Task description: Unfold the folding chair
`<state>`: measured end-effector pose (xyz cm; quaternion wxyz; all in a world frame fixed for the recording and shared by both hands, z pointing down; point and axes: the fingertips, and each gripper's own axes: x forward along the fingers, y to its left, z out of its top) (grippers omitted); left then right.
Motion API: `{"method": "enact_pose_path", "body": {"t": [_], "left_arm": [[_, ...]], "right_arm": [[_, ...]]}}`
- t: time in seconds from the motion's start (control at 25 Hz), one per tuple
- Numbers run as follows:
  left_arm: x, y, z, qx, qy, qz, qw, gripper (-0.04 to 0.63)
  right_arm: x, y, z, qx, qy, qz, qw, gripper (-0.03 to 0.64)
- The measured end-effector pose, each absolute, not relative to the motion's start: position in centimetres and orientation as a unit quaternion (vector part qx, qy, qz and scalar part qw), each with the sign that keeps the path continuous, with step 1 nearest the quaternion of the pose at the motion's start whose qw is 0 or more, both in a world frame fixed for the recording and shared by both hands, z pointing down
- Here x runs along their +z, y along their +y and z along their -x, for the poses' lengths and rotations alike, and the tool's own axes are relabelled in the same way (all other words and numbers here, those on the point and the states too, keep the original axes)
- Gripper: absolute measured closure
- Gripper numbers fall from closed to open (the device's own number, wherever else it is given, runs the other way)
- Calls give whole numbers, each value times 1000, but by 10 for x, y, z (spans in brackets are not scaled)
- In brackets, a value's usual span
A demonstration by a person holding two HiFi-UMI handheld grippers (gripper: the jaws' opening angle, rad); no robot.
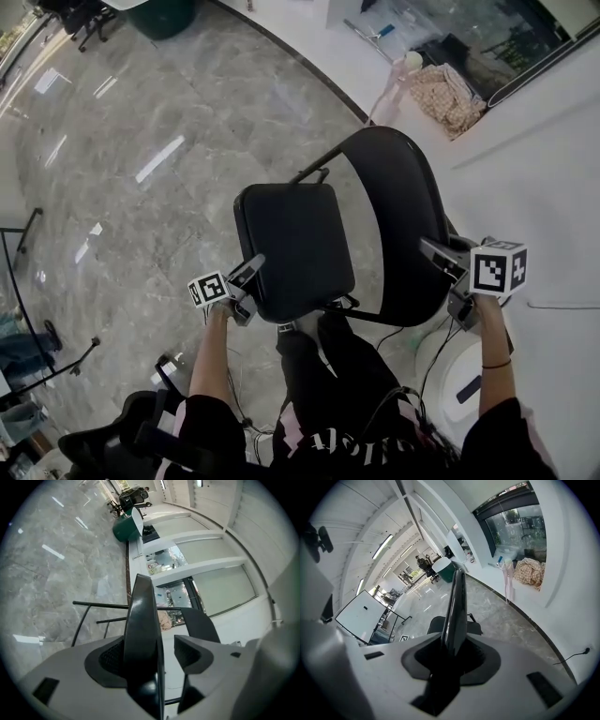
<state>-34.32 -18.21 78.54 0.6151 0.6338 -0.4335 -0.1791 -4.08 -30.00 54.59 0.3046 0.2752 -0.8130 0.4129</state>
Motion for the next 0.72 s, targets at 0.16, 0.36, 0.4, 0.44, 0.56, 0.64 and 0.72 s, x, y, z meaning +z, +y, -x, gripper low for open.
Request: {"method": "enact_pose_path", "body": {"t": [0.16, 0.36, 0.4, 0.44, 0.56, 0.64, 0.72], "left_arm": [[825, -167, 372, -134, -476, -611, 619, 347], [863, -154, 404, -104, -498, -607, 610, 344], [873, -150, 409, -94, -506, -604, 609, 341], [881, -145, 413, -90, -509, -601, 610, 339], [901, -130, 422, -100, -507, -595, 616, 336], [916, -119, 428, -102, -516, -587, 616, 327], [929, -106, 433, -105, -526, -579, 614, 314]], "right_arm": [[559, -295, 52, 400, -814, -285, 312, 522], [574, -292, 69, 380, -816, -296, 319, 518], [578, -291, 72, 377, -817, -297, 320, 517], [582, -290, 76, 374, -819, -297, 319, 515], [587, -283, 89, 362, -824, -298, 319, 515], [591, -280, 100, 350, -827, -299, 323, 515], [592, -274, 115, 341, -833, -293, 322, 515]]}}
